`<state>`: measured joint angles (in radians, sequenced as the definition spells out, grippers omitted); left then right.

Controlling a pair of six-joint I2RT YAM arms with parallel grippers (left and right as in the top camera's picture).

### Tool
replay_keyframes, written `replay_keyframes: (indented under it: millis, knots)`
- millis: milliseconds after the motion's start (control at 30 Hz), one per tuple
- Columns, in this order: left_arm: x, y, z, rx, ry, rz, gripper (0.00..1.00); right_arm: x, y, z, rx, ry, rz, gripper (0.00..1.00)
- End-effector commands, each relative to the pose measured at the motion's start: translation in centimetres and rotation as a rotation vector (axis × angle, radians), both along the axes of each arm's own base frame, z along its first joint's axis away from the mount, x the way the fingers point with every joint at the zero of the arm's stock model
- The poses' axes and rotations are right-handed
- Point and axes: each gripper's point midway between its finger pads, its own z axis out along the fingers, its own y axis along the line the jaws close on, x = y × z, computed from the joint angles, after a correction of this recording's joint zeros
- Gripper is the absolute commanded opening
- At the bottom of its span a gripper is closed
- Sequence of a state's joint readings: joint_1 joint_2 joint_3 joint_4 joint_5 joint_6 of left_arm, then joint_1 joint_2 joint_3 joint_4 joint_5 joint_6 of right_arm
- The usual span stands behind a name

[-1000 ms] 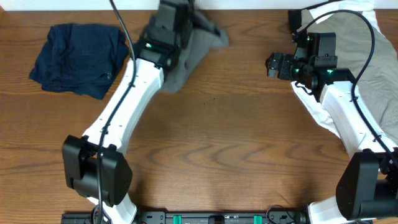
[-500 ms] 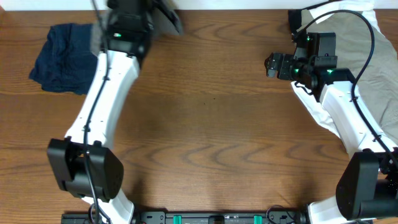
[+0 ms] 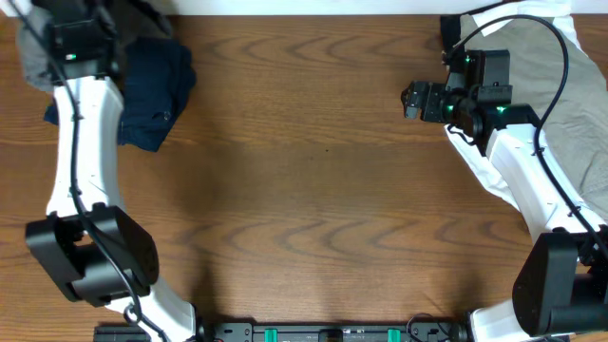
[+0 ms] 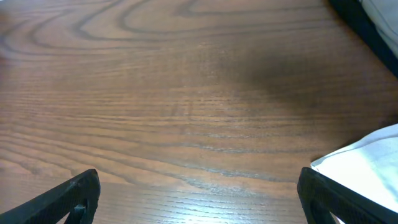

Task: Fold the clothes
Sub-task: 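Lift the grey shorts with the left gripper and carry them left, then lower the shorts onto the navy garment with the left gripper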

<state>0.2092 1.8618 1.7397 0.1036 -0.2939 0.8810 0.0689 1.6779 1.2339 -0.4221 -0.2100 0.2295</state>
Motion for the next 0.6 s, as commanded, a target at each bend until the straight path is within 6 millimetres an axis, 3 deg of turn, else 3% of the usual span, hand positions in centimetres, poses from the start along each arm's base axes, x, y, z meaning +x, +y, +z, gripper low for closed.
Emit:
replay_keyframes:
  millis: [0, 100, 267, 567]
  knots:
    - [1.3, 1.9, -0.2, 0.019, -0.033, -0.011, 0.06, -0.1, 0.4, 0.0, 0.0, -0.003, 0.017, 0.99]
    - [1.9, 3.6, -1.4, 0.022, -0.045, 0.007, 0.06, -0.1, 0.5, 0.0, 0.0, -0.003, 0.019, 0.99]
    - [3.1, 4.6, -4.1, 0.005, -0.025, -0.015, 0.06, 0.0, 0.7, 0.1, 0.0, -0.009, 0.025, 0.99]
    - [3.2, 3.3, -11.0, -0.104, 0.185, -0.025, 0.06, 0.3, 0.7, 0.4, 0.002, -0.026, 0.025, 0.99]
